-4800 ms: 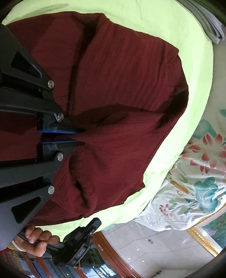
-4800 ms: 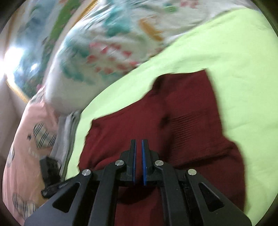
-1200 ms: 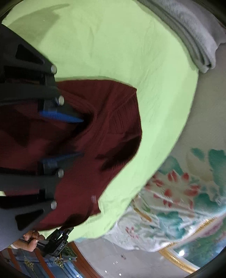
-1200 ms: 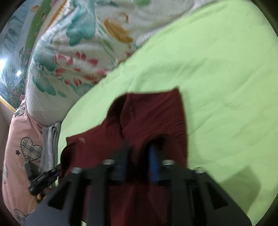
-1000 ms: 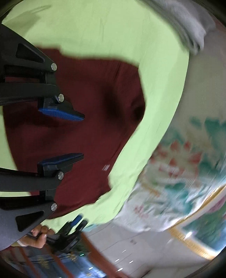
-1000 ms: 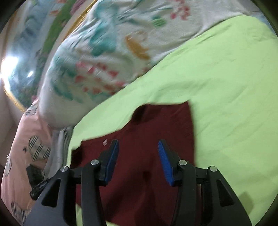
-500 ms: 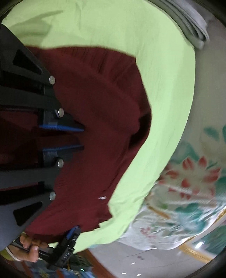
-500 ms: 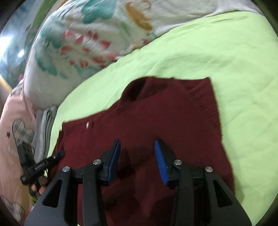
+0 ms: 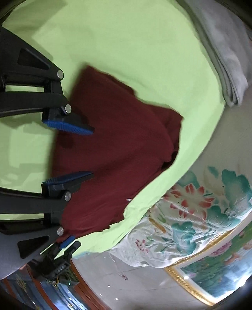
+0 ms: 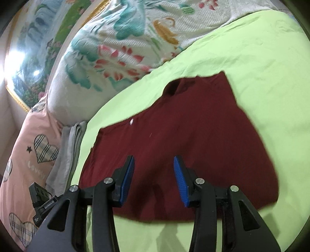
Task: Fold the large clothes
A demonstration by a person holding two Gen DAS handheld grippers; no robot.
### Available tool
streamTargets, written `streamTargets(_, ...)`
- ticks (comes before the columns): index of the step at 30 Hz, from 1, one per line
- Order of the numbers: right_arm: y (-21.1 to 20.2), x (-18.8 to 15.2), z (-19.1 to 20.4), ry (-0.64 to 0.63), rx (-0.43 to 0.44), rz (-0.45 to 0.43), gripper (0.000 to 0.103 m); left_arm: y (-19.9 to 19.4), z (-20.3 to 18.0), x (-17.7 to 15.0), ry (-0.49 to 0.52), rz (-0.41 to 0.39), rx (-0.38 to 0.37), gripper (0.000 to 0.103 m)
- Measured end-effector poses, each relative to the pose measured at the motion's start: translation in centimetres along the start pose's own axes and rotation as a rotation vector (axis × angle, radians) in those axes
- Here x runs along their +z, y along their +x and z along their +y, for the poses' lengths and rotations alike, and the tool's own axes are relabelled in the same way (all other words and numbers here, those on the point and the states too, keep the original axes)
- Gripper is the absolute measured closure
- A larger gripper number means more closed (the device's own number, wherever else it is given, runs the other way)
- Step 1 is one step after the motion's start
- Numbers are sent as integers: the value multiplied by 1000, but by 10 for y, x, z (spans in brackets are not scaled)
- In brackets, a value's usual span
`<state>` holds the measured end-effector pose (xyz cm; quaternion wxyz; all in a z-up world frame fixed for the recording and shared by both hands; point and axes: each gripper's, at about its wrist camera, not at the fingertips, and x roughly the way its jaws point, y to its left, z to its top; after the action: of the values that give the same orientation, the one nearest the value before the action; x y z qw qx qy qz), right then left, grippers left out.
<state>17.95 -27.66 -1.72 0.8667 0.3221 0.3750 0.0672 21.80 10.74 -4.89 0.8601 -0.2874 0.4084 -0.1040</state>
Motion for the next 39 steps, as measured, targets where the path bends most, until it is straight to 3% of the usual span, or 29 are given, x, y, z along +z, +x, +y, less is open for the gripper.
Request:
streamTargets(5,0,-21,20,-30,19,33,61,-19,11,-32,-31,24,11,53)
streamTargets(11,15,-25,49,-97,23,58,72,-15,30,-46,-104,55,29,48)
streamTargets(18,65,-10,74,-135,-11,100,80,-1,33,-36,-146,44,22,38)
streamTargets(22,92,-6,70,-117,-39,120,80,13,33,-19,-147,48,15,33)
streamTargets(25,117,-12,61,-113,-72,188,81,20,37,-8,-183,39,1,31)
streamTargets(30,118,-14,61,-143,-78,182,83,32,34,5,-183,-7,34,31)
streamTargets(33,118,-13,58,-133,-62,182,83,39,30,11,-170,-24,60,44)
streamTargets(35,117,-14,57,-130,-57,180,83,45,30,16,-169,-16,52,88)
streamTargets(39,118,-16,56,-131,-54,175,83,45,18,23,-140,-31,22,93)
